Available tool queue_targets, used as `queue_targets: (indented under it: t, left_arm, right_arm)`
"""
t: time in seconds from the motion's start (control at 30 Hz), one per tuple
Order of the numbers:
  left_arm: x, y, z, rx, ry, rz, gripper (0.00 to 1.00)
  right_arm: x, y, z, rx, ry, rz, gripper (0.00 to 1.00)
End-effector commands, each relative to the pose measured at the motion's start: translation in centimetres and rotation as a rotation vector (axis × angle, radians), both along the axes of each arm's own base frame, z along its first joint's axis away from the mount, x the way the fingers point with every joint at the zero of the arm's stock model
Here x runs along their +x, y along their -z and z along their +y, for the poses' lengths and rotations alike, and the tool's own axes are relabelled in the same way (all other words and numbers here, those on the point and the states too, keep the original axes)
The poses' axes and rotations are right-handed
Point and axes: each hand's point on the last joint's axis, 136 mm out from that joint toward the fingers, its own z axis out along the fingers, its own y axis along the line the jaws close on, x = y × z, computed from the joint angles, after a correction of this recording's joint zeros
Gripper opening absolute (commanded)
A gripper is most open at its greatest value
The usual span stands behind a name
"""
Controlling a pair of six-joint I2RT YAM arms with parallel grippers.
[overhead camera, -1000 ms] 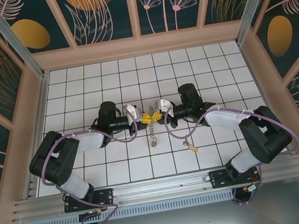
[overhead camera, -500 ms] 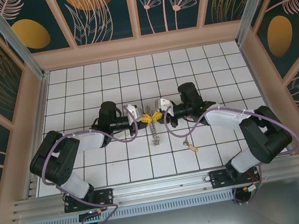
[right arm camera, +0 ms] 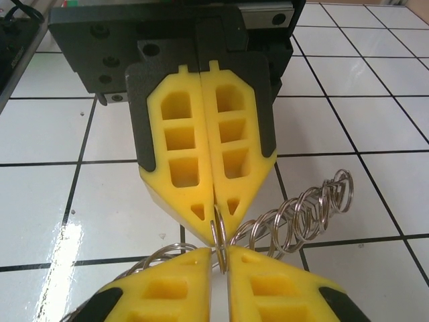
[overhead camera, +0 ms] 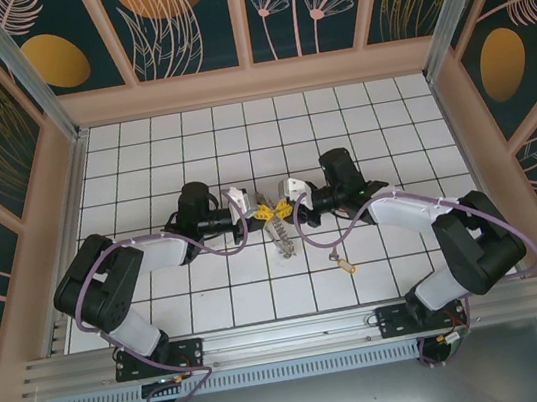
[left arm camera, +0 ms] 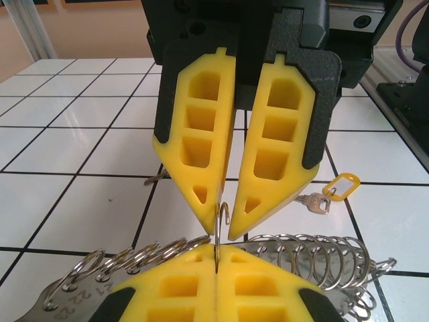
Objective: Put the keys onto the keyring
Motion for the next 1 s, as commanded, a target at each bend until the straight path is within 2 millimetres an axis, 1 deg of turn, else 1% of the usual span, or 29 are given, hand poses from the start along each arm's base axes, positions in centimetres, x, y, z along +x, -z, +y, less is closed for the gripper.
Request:
queue_targets:
  t: [0.0,0.23,0.27,0.43,0.63,0.83,0.93,0.97]
  left_arm:
    - [0.0,-1.0,-0.5,-0.034,0.022,-0.049,0.00]
    - [-0.1,-0.9,-0.6,-0.032,0.035,-0.037,0.00]
    - [0.0,-0.8,-0.6,-0.030,0.035,-0.037,0.00]
    - [0.0,-0.6,-0.6,-0.018,0.038,-0.032,0.08]
    - [0.1,-0.6,-0.7,-0.016,0.039,-0.032,0.13]
    - [0.2,-0.6,-0.8,-0.016,0.038,-0.032,0.13]
    - [0.2,-0.6,-0.8,-0.015,0.037,-0.031,0.10]
    - [0.3,-0.6,-0.8,-0.015,0.036,-0.029,0.08]
  right_arm:
    - [-0.2,-1.1,0.2,0.005,-0.026,-0.049,0.14]
    - [-0.5,-2.0,0.6,0.052,-0.044,-0.036,0.00]
    - [-0.6,-2.1,0.7,0.057,-0.049,-0.033,0.00]
    - [-0.6,-2.3,0.7,0.066,-0.049,-0.027,0.00]
    - [-0.6,-2.5,0.8,0.074,-0.050,-0.018,0.00]
    - [-0.6,-2.6,0.9,0.076,-0.052,-0.014,0.00]
    - [-0.6,-2.5,0.9,0.074,-0.053,-0.009,0.00]
    - [-0.6,-2.5,0.9,0.073,-0.052,-0.008,0.00]
